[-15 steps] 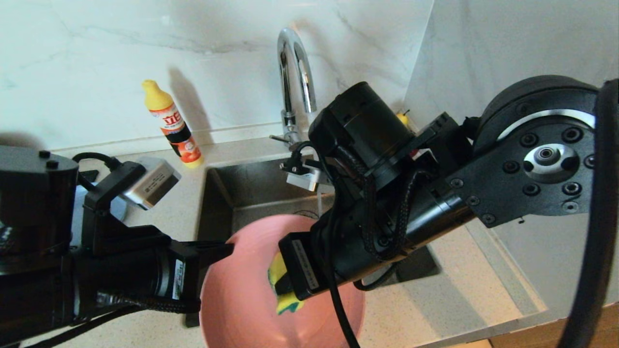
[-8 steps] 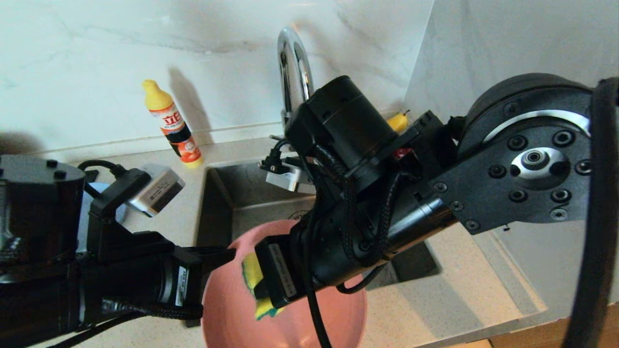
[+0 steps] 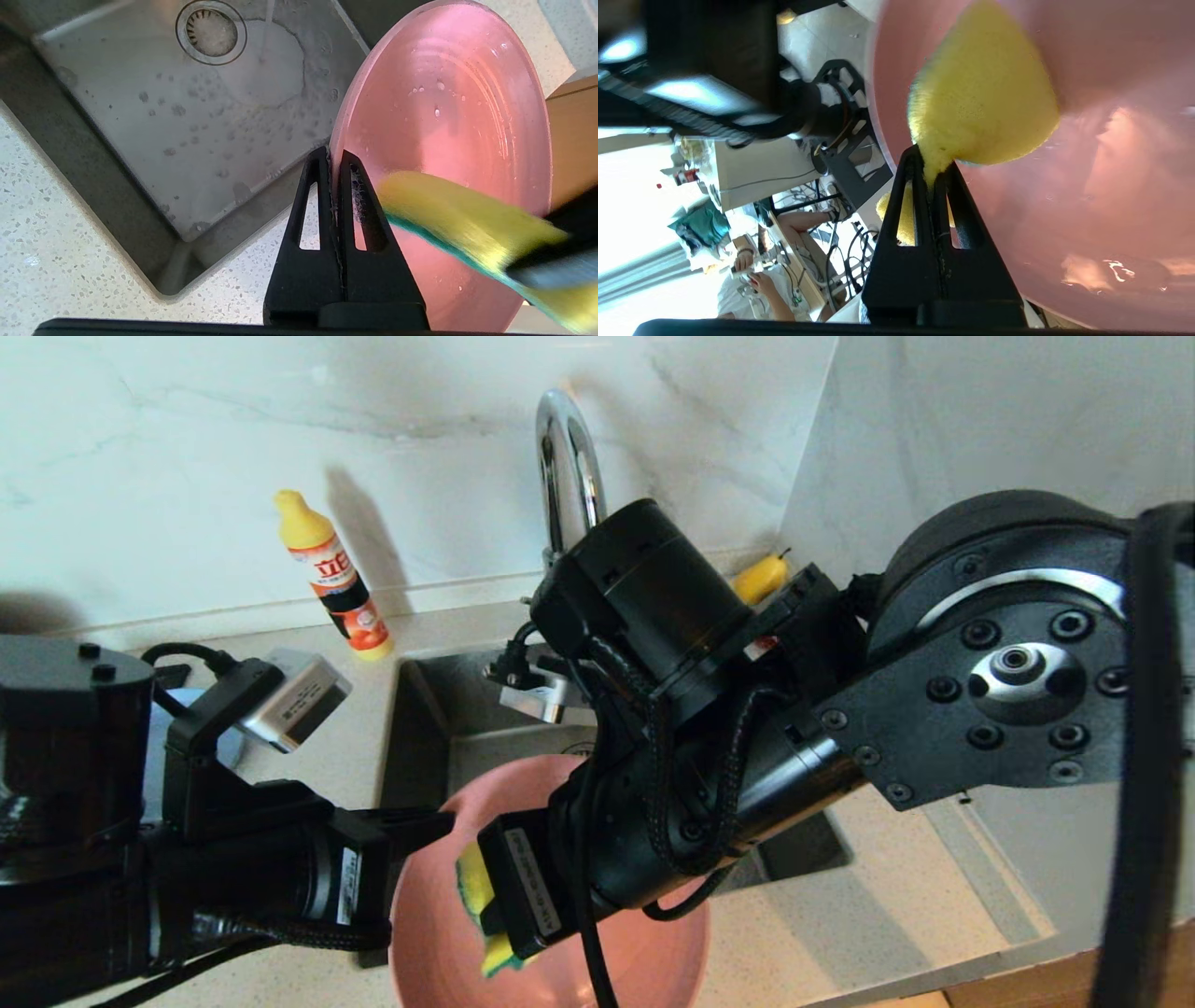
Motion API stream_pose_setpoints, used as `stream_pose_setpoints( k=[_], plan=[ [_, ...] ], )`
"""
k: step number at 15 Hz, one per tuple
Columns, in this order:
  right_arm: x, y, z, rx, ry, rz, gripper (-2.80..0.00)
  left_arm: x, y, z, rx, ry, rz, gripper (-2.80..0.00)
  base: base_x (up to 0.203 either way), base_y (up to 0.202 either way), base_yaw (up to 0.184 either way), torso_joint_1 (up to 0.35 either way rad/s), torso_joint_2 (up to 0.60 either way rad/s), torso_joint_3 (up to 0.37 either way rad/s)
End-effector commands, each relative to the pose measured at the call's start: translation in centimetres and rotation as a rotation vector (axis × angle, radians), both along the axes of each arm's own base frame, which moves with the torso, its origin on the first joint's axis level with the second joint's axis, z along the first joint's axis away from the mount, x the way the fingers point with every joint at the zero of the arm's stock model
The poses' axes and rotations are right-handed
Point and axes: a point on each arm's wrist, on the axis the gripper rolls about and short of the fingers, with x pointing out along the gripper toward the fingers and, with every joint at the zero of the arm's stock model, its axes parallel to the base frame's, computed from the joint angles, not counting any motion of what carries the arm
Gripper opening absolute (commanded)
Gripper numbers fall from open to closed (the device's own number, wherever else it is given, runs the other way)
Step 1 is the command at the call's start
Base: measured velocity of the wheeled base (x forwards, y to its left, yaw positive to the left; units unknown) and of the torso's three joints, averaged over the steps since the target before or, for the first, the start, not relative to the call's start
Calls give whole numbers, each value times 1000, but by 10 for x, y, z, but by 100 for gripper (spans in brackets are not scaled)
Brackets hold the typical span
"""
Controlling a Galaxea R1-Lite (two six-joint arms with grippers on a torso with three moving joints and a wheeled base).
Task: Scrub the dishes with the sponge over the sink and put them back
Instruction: Wipe the plate
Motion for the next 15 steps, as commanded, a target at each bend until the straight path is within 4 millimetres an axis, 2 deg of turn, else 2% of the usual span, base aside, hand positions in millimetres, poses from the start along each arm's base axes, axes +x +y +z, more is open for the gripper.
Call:
stream_pose_setpoints(
  k=[1, 4, 12, 15],
  plan=[
    [8, 1, -8, -20, 16, -18, -280, -2, 1, 1, -5, -5, 1, -280, 0, 0, 0, 0, 0, 0],
    [17, -3, -9, -17, 14, -44, -280, -3, 2, 0, -3, -4, 1, -280, 0, 0, 0, 0, 0, 0],
    [47, -40, 12, 35, -23, -167, -280, -8, 5, 1, -10, -10, 0, -280, 0, 0, 0, 0, 0, 0],
    [47, -53, 15, 15, -9, -192, -280, -9, 6, 2, -15, -18, 3, -280, 0, 0, 0, 0, 0, 0]
  ],
)
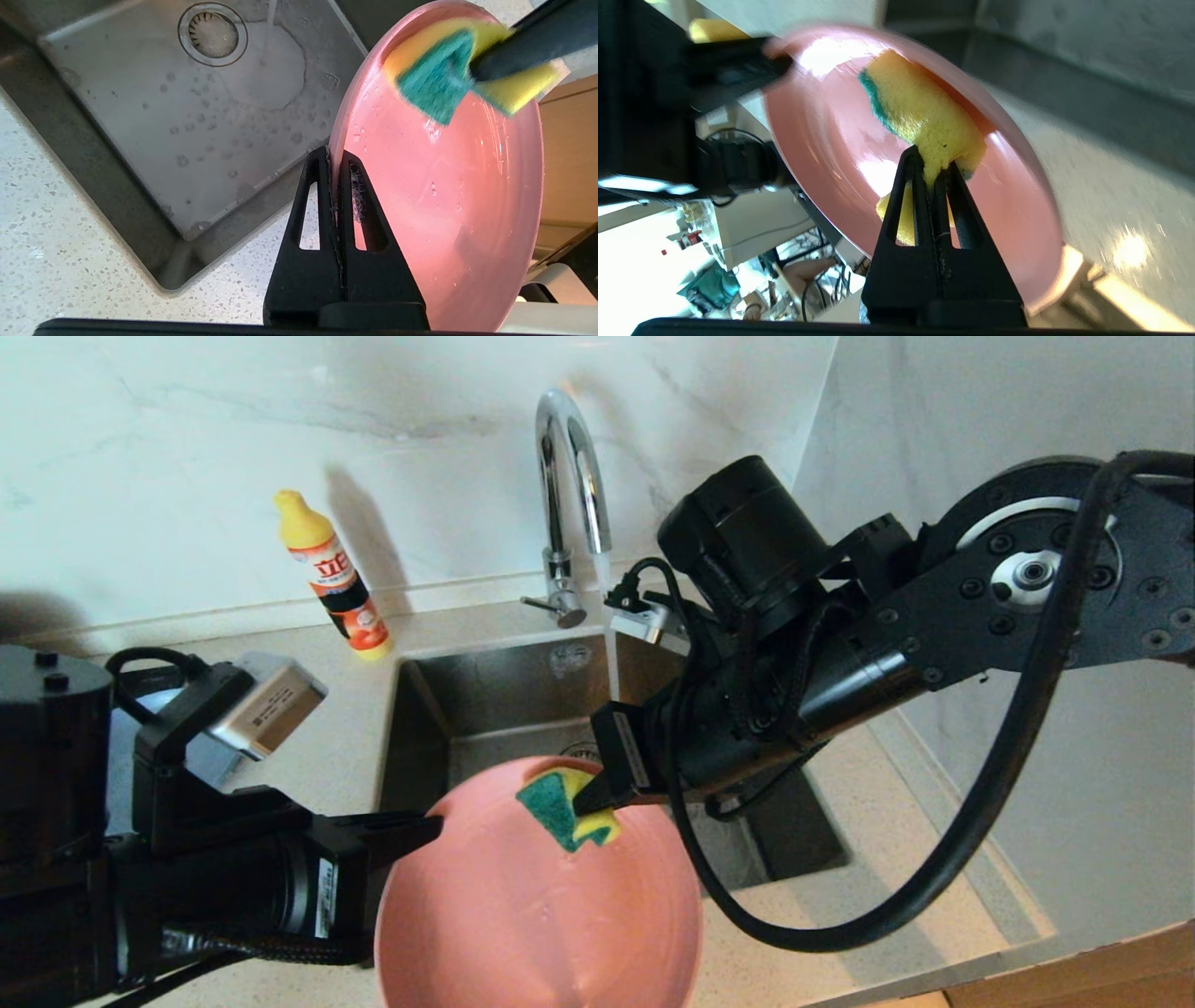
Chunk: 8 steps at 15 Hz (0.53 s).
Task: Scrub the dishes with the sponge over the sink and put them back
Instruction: Wipe the plate
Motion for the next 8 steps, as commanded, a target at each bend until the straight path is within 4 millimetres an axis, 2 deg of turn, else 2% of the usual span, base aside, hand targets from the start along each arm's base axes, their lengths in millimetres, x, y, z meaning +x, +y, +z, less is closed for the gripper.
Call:
stream_pose_setpoints(
  k=[1, 8],
  plan=[
    [-5, -13, 6, -19, 23, -12, -280, -1, 1, 2, -7, -9, 2, -280, 0, 0, 0, 0, 0, 0],
    [-23, -26, -5, -108, 98, 6, -280, 1, 0, 9, -24, -36, 12, -280, 0, 0, 0, 0, 0, 0]
  ],
)
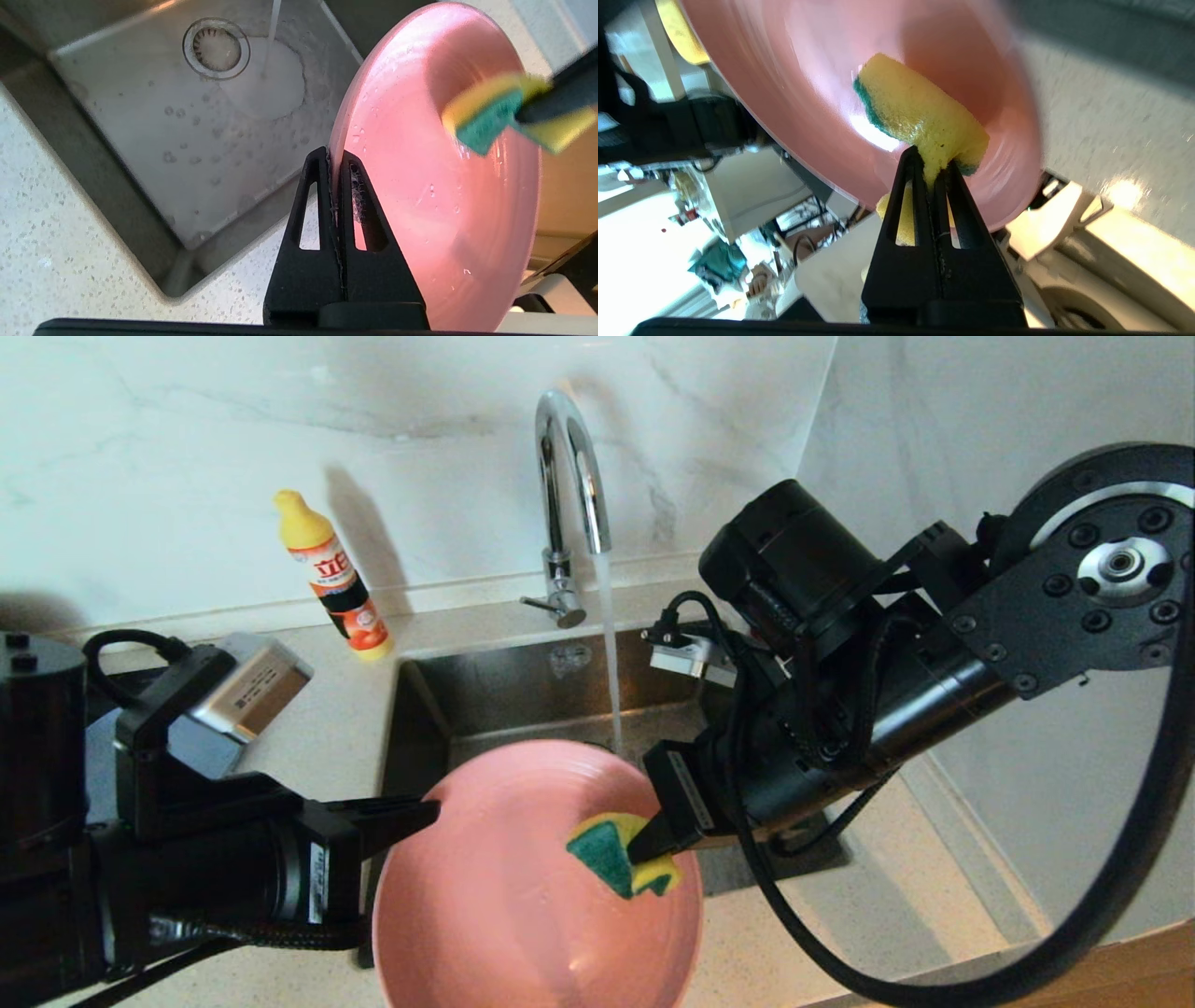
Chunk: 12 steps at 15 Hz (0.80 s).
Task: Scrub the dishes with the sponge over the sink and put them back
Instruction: Wipe the plate
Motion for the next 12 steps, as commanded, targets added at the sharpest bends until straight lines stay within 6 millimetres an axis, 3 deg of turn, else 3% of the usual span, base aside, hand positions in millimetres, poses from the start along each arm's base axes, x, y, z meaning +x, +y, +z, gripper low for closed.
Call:
stream_pose_setpoints(
  k=[1, 7, 12],
  plan=[
    [-10, -2, -3, -19, 19, 20, -280, 3, -2, 2, -7, -15, 13, -280, 0, 0, 0, 0, 0, 0],
    [-27, 28, -23, -64, 51, 116, -280, 8, -4, 0, -9, -7, 33, -280, 0, 0, 0, 0, 0, 0],
    [-22, 52, -17, -14, 15, 139, -280, 10, -6, -7, 7, 17, 33, -280, 0, 0, 0, 0, 0, 0]
  ],
)
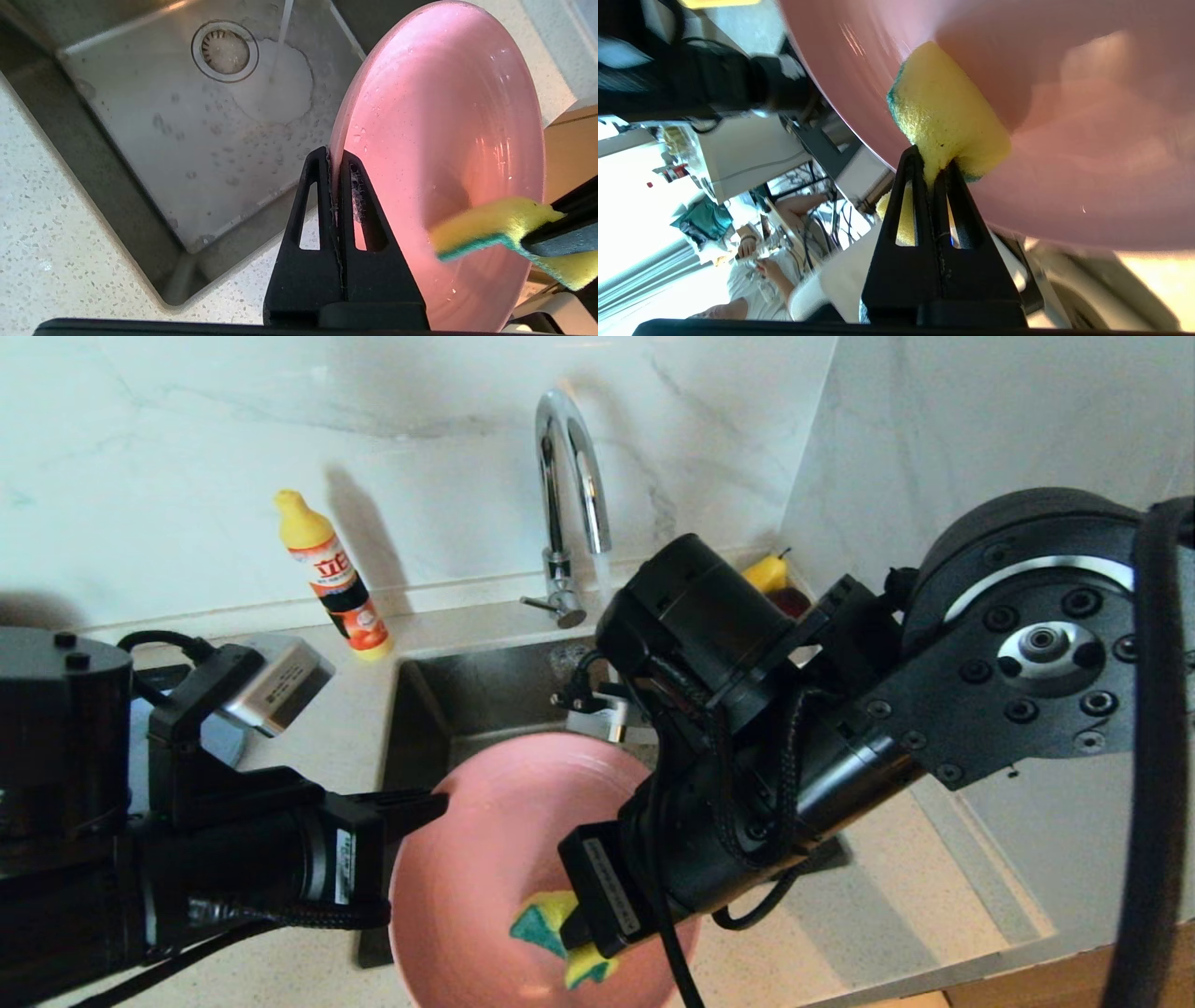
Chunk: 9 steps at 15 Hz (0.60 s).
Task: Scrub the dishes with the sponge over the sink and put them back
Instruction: Wipe the plate
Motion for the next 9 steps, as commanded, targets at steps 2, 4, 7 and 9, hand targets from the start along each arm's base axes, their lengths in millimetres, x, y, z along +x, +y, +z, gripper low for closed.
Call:
stream_pose_setpoints(
  k=[2, 4, 7, 9],
  plan=[
    [5, 14, -1, 37, -20, 7, -280, 1, -1, -4, 10, 14, 1, -280, 0, 0, 0, 0, 0, 0],
    [7, 17, 2, 71, -41, 6, -280, 0, 0, -7, 16, 20, -1, -280, 0, 0, 0, 0, 0, 0],
    [9, 15, 6, 90, -58, -5, -280, -2, 1, -7, 14, 17, -3, -280, 0, 0, 0, 0, 0, 0],
    [17, 6, 10, 102, -73, -39, -280, -2, 1, -9, 17, 21, -3, -280, 0, 0, 0, 0, 0, 0]
  ],
)
